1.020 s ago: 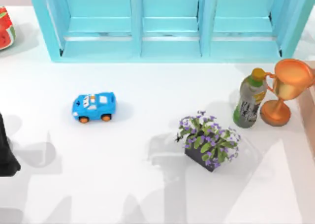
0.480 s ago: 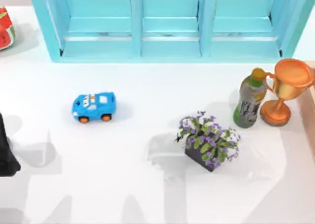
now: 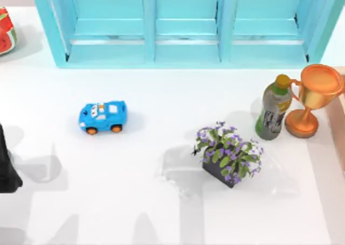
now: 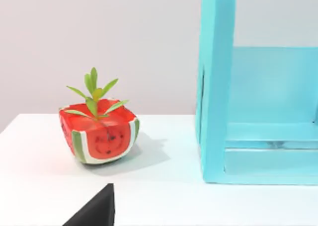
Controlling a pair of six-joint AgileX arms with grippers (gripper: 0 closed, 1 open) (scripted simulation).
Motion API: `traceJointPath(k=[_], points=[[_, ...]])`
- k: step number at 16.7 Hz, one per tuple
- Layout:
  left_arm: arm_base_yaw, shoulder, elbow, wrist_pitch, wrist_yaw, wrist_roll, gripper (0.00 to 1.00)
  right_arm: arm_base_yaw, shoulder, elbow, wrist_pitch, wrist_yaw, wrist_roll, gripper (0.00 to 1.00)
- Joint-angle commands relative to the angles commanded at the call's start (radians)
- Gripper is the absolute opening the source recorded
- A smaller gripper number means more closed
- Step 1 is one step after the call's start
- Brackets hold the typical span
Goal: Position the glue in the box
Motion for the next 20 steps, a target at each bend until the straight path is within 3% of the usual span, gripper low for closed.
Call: traceJointPath(k=[4, 7, 14, 20], points=[[0.000, 0.000, 0.000, 0.000, 0.000, 0.000, 1.00, -0.056, -0.057, -0.103, -0.167, -0.096, -0.202, 0.00], [0.000, 0.000, 0.000, 0.000, 0.000, 0.000, 1.00, -0.064, -0.070, -0.130, -0.207, -0.116, -0.244, 0.00], [0.000, 0.000, 0.000, 0.000, 0.000, 0.000, 1.00, -0.047, -0.065, -0.142, -0.170, -0.113, -0.216, 0.00], [0.000, 0.000, 0.000, 0.000, 0.000, 0.000, 1.00, 0.032, -0.063, -0.233, 0.074, -0.111, -0.045, 0.00]])
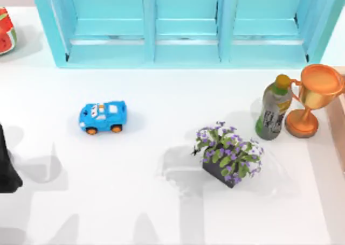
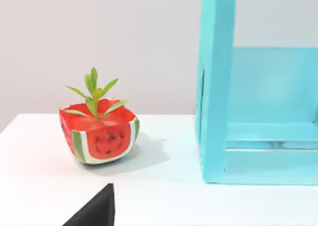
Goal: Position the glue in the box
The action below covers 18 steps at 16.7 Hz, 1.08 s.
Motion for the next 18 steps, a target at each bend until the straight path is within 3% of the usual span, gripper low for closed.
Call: traceJointPath(k=[5, 11, 18], points=[[0.000, 0.000, 0.000, 0.000, 0.000, 0.000, 1.00, 0.061, 0.005, -0.070, 0.198, -0.004, 0.137, 0.00], [0.000, 0.000, 0.000, 0.000, 0.000, 0.000, 1.00, 0.071, 0.005, -0.081, 0.230, -0.005, 0.160, 0.00], [0.000, 0.000, 0.000, 0.000, 0.000, 0.000, 1.00, 0.071, 0.005, -0.081, 0.230, -0.005, 0.160, 0.53]])
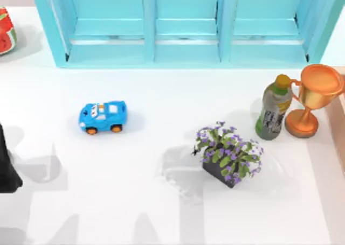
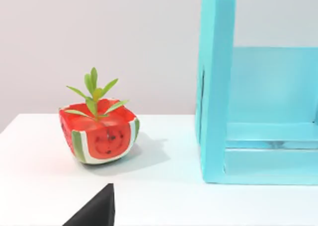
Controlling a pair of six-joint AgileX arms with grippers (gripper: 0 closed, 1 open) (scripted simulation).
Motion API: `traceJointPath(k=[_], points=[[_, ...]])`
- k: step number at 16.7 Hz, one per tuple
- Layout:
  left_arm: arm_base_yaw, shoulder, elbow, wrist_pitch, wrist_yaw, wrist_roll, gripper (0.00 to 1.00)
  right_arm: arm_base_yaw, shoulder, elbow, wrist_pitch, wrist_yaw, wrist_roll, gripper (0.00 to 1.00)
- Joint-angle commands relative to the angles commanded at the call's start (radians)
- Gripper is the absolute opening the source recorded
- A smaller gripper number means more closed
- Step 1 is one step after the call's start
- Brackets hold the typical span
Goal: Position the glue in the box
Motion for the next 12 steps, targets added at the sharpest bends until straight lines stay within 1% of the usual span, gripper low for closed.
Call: traceJointPath(k=[6, 7, 12], points=[[0.000, 0.000, 0.000, 0.000, 0.000, 0.000, 1.00, 0.000, 0.000, 0.000, 0.000, 0.000, 0.000, 0.98], [0.000, 0.000, 0.000, 0.000, 0.000, 0.000, 1.00, 0.000, 0.000, 0.000, 0.000, 0.000, 0.000, 1.00], [0.000, 0.000, 0.000, 0.000, 0.000, 0.000, 1.00, 0.000, 0.000, 0.000, 0.000, 0.000, 0.000, 1.00]])
